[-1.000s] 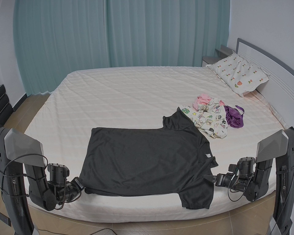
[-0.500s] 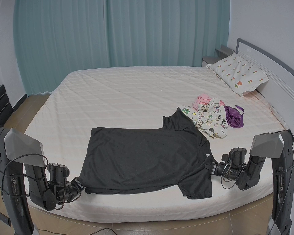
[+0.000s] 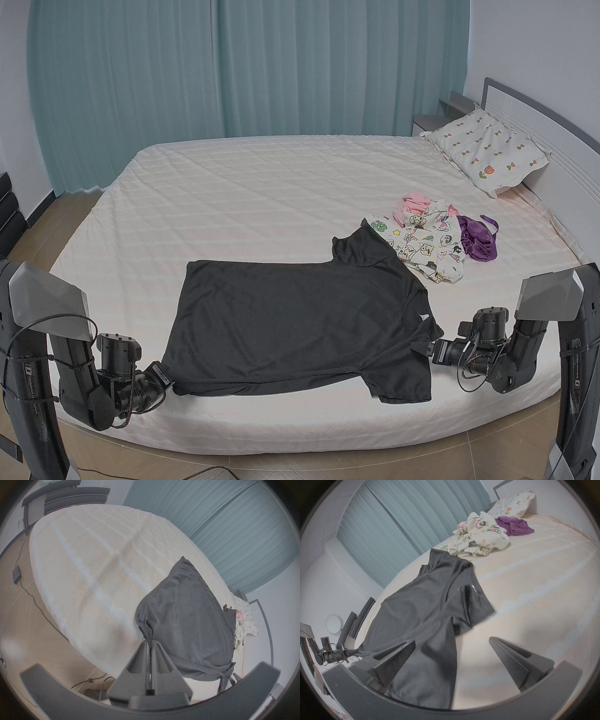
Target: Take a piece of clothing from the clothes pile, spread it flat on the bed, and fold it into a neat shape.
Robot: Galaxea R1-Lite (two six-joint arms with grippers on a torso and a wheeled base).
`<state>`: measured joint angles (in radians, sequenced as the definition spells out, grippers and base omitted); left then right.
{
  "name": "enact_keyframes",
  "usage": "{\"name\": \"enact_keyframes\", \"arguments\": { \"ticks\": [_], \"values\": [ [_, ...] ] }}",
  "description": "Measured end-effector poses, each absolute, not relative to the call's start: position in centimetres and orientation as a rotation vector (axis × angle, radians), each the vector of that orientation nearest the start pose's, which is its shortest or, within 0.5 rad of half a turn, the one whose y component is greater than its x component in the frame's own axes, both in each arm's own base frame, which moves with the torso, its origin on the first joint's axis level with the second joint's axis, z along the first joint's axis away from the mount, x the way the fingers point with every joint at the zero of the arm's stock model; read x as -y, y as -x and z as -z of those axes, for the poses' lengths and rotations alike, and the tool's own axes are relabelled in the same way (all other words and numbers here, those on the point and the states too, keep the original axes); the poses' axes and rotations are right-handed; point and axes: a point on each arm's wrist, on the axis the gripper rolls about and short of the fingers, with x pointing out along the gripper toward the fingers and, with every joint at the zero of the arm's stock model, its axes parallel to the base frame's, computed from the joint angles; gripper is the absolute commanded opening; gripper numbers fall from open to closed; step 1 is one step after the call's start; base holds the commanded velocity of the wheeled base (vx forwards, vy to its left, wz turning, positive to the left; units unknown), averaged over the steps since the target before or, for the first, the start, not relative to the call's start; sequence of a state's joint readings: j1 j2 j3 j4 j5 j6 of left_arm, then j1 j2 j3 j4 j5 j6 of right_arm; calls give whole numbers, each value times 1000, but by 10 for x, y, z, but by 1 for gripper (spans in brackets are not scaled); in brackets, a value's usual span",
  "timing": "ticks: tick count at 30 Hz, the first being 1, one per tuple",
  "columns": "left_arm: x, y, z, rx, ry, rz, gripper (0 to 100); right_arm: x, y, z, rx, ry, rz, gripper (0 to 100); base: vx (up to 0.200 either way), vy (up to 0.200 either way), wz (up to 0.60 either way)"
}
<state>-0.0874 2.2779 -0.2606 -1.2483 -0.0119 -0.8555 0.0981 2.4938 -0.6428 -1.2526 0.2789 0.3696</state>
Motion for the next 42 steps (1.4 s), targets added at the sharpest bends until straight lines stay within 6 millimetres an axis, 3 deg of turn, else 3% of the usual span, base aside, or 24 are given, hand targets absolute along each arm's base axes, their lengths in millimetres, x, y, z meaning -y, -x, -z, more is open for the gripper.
{"name": "enact_keyframes", "arguments": {
  "ticks": [8, 14, 19, 31, 32, 42],
  "values": [
    [23, -260, 33, -759, 783, -240, 0, -35, -300, 58, -771, -434, -257, 100, 0, 0, 0],
    [23, -260, 33, -759, 783, -241, 0, -51, -274, 56, -843, -445, -307, 100, 0, 0, 0],
    [23, -261, 33, -757, 784, -240, 0, -64, -268, 58, -875, -440, -333, 100, 0, 0, 0],
    [23, -261, 33, -757, 783, -240, 0, -69, -271, 60, -889, -429, -333, 100, 0, 0, 0],
    [23, -261, 33, -757, 784, -240, 0, -69, -271, 61, -905, -428, -328, 0, 0, 0, 0],
    [23, -260, 33, -761, 786, -240, 0, -70, -270, 60, -929, -402, -272, 0, 0, 0, 0]
  ]
}}
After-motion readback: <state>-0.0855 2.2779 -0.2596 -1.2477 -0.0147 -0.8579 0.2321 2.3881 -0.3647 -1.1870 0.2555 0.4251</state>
